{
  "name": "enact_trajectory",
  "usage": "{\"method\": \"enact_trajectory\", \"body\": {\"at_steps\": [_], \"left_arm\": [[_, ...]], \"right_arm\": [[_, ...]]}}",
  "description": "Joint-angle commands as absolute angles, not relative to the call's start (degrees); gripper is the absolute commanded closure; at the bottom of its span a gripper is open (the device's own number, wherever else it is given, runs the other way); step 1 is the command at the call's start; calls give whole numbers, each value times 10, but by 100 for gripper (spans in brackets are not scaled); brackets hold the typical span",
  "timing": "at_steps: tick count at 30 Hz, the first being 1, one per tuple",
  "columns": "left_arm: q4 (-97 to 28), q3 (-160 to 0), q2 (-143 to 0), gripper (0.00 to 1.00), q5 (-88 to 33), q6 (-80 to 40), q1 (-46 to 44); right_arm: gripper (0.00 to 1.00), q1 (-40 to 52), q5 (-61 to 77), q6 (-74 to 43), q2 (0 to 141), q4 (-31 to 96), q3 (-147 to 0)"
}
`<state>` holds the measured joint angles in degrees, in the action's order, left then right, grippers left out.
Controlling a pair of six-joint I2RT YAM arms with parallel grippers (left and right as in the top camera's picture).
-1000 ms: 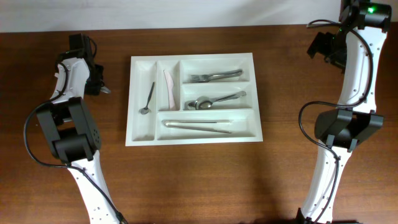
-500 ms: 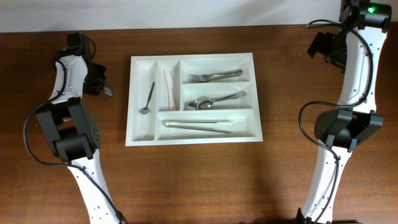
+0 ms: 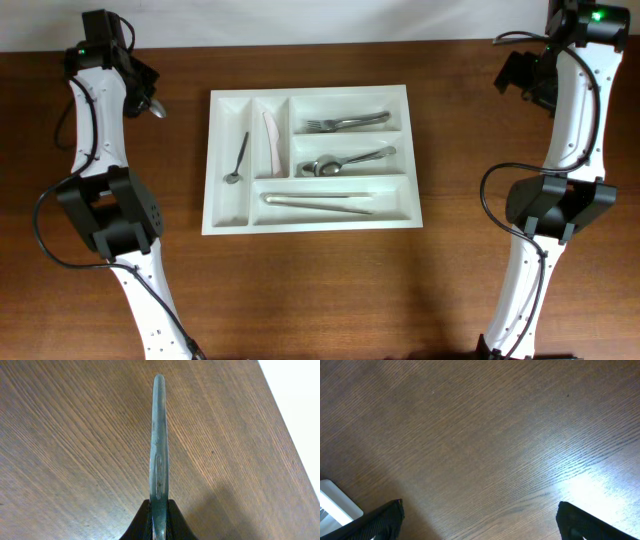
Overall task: Pack container
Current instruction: 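Close the left gripper on the spoon handle and lift it, then carry the second spoon with the left gripper into the left compartment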
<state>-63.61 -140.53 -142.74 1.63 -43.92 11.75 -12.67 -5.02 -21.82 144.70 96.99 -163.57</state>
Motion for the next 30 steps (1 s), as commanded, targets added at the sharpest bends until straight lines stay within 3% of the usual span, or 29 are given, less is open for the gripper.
{"method": "enact_trajectory", "body": {"at_steps": [1,14,30], "left_arm": [[-659,-1438,-1424,98,12,-360,116],[-816,-1462,-1424,98,-39,-167,84],[-907,-1462,-1424,98,-22,-29,-1]], "right_arm": [[1,-129,-51,-214,1429,973,-1644],[1,-129,-51,-214,1429,973,-1644],[1,-129,-51,-214,1429,973,-1644]]}}
